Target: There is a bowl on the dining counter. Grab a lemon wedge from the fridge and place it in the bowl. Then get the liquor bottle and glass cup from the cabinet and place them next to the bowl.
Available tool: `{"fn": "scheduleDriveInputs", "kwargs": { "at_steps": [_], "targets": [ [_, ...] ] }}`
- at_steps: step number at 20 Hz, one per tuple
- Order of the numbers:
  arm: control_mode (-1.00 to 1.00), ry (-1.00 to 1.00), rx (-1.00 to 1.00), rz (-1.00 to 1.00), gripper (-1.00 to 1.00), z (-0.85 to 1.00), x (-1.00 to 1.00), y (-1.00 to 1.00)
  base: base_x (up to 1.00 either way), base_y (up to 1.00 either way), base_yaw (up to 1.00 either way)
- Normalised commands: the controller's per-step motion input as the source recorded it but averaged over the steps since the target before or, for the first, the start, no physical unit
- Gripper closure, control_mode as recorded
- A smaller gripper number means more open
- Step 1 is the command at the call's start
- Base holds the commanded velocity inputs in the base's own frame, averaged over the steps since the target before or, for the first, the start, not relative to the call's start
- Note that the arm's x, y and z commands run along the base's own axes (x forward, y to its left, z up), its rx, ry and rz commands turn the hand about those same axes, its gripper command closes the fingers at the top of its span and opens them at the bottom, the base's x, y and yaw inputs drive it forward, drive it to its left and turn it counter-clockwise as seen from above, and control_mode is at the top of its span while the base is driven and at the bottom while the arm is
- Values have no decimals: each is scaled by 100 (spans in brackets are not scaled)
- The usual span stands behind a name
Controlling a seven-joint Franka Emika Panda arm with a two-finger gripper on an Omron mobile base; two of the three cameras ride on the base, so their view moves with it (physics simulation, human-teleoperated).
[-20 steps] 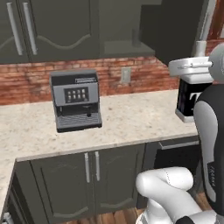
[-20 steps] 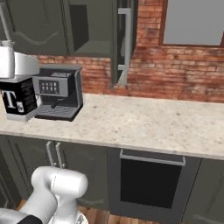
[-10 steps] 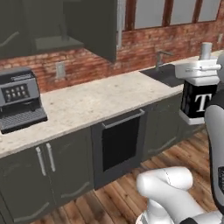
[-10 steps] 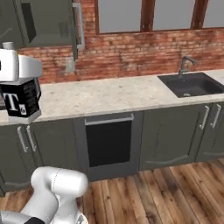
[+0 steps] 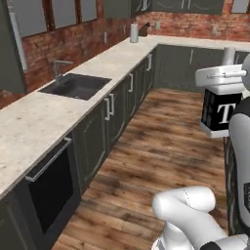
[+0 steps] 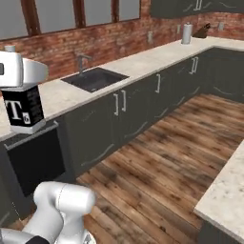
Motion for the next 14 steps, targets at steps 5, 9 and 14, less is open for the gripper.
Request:
{"fn": "scheduleDriveInputs", "kwargs": {
  "at_steps": [5, 9, 14],
  "targets": [
    [100, 0, 0, 0, 100, 0, 0, 0, -29, 0, -94],
    [100, 0, 0, 0, 100, 0, 0, 0, -34, 0, -90],
    [100, 0, 0, 0, 100, 0, 0, 0, -22, -35, -79]
  ]
}}
